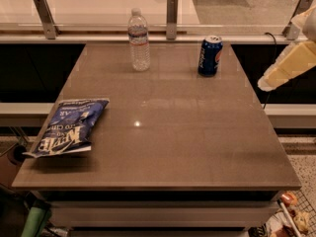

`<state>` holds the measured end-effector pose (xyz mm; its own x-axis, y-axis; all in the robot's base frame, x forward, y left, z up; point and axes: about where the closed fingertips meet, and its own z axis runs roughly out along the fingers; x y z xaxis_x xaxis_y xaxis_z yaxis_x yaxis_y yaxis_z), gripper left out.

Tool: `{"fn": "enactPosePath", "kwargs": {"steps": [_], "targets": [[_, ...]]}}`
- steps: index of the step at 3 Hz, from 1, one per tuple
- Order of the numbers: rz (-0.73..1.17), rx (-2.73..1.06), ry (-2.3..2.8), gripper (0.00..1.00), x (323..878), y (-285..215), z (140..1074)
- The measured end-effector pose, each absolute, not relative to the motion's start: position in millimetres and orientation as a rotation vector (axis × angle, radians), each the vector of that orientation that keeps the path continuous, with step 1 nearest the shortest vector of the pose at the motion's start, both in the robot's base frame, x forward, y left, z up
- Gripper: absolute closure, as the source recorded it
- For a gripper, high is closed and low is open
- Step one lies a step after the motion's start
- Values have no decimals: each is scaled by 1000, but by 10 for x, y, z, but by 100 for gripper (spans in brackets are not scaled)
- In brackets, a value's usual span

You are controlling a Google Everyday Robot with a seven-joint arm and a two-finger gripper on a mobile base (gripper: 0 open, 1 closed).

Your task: Move pepsi can near blue chip bag

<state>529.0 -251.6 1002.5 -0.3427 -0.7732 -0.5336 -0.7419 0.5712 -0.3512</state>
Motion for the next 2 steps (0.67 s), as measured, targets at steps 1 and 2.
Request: {"fn": "enactPosePath", "kwargs": {"steps": [1, 2], "targets": [[0, -1105, 2121, 0, 5432, -2567, 9780], [71, -1031, 2057, 0, 5614, -2608, 9582]]}}
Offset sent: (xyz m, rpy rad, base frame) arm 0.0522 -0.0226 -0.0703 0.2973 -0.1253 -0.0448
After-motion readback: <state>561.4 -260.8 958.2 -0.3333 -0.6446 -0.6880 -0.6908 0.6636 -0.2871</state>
